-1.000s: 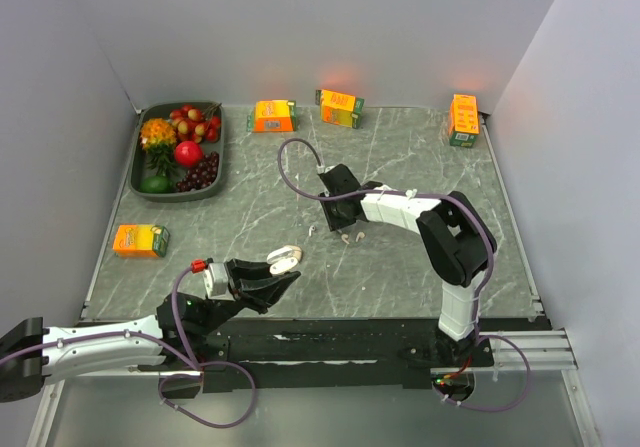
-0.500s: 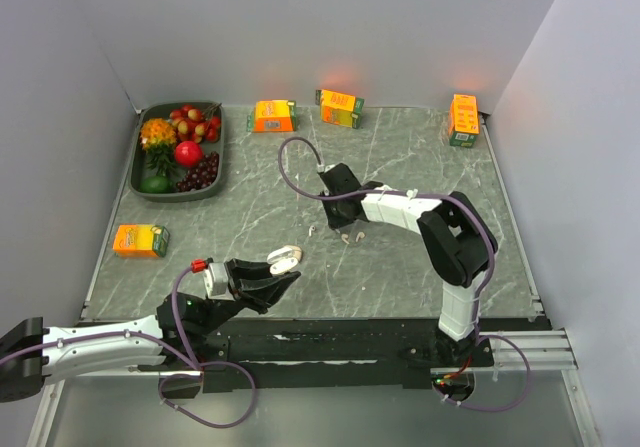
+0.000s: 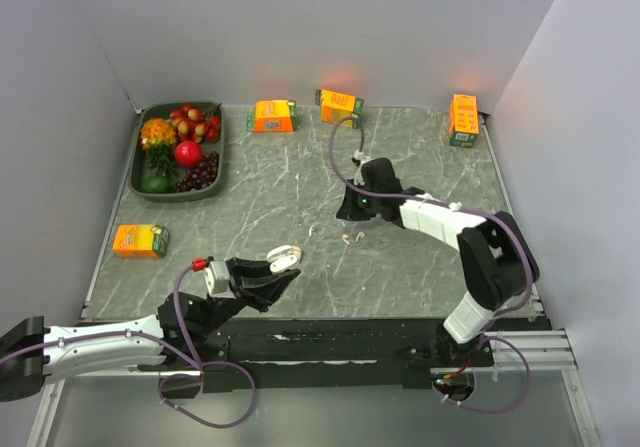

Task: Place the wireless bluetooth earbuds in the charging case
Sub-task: Pick up the earbud from the center of the board.

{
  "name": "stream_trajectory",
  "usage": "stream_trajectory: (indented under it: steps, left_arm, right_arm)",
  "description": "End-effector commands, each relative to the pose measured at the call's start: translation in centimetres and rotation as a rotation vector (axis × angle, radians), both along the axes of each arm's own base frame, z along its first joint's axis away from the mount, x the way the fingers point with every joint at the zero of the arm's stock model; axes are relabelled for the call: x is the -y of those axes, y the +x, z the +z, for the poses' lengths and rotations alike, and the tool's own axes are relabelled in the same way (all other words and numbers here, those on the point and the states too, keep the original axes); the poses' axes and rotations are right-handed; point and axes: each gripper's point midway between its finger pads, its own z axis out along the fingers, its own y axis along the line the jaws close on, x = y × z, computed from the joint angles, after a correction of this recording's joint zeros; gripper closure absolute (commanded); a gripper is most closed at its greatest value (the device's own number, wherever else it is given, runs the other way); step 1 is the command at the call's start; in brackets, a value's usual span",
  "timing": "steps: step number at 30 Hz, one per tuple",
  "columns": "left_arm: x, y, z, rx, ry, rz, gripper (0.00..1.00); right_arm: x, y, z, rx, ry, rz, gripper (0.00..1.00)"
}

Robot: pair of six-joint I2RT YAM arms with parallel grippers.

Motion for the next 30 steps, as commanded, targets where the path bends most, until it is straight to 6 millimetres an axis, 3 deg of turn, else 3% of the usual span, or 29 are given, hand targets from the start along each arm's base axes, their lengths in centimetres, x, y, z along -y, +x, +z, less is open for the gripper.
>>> stream_trajectory:
  steps: [1, 3, 11, 22, 30]
  left_arm:
    - [-0.9, 0.2, -5.1, -0.058, 0.056, 0.024, 0.99]
    - [-1.0, 0.5, -5.1, -0.064, 0.052, 0.041, 0.99]
    - [-1.4, 1.8, -4.3, -0.086, 0.028, 0.112, 0.99]
    - [-3.1, 4.0, -2.8, -0.106, -0.039, 0.225, 0.99]
    - [-2.4, 3.2, -0.8, -0.047, -0.074, 0.161, 0.99]
  right_arm:
    - [-2.3, 0.1, 7.3, 0.155, 0.336, 0.060, 1.00]
    - [-3.0, -0.7, 10.9, 0.227, 0.451, 0.119, 1.00]
    - [-3.4, -4.3, 19.3, 0.414, 0.633, 0.257, 1.00]
    - [-2.6, -8.9, 25.8, 0.595, 0.678, 0.379, 1.00]
    - [-2.1, -13.3, 30.5, 0.626, 0.803, 0.492, 1.00]
